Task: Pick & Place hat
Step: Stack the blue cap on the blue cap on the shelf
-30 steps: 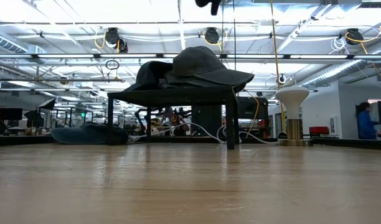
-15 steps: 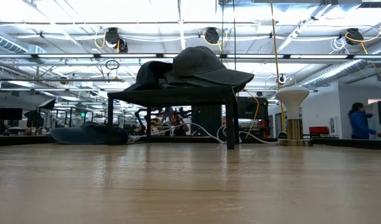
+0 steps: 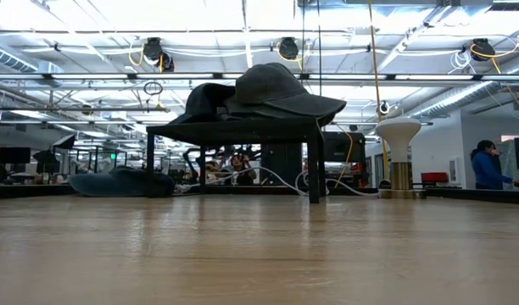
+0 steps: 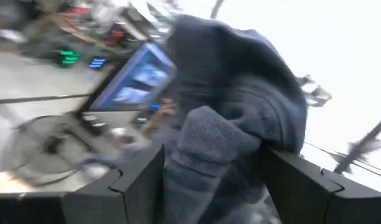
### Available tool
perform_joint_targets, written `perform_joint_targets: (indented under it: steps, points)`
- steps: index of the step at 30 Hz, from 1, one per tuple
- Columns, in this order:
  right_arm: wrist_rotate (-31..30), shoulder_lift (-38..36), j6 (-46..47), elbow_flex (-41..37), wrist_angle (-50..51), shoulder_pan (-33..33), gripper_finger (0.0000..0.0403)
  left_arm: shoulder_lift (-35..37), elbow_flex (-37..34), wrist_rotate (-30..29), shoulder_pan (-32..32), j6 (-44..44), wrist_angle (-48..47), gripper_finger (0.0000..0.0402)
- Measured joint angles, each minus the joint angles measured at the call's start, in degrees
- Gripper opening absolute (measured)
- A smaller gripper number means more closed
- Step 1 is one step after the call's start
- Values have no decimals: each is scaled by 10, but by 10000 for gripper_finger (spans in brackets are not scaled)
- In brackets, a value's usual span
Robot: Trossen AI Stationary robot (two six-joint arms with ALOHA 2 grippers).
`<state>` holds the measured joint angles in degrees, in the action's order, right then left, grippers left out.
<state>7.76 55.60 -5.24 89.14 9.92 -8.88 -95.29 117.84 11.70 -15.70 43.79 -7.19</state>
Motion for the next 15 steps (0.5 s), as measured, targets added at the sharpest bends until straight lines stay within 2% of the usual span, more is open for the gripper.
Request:
perform_joint_targets:
  steps: [5,10,13,15]
  points:
    - [-4,4,-5,0,2,0,5,-13,0,125,-6,33,71,263]
    - [-50,-2,-29,0,2,0,5,-16,0,247,-12,69,116,248]
    - [-61,-5,-32,0,-4,0,5,-15,0,282,-10,47,122,239]
    - [-60,-4,-30,0,-13,0,5,-15,0,273,-10,33,133,235]
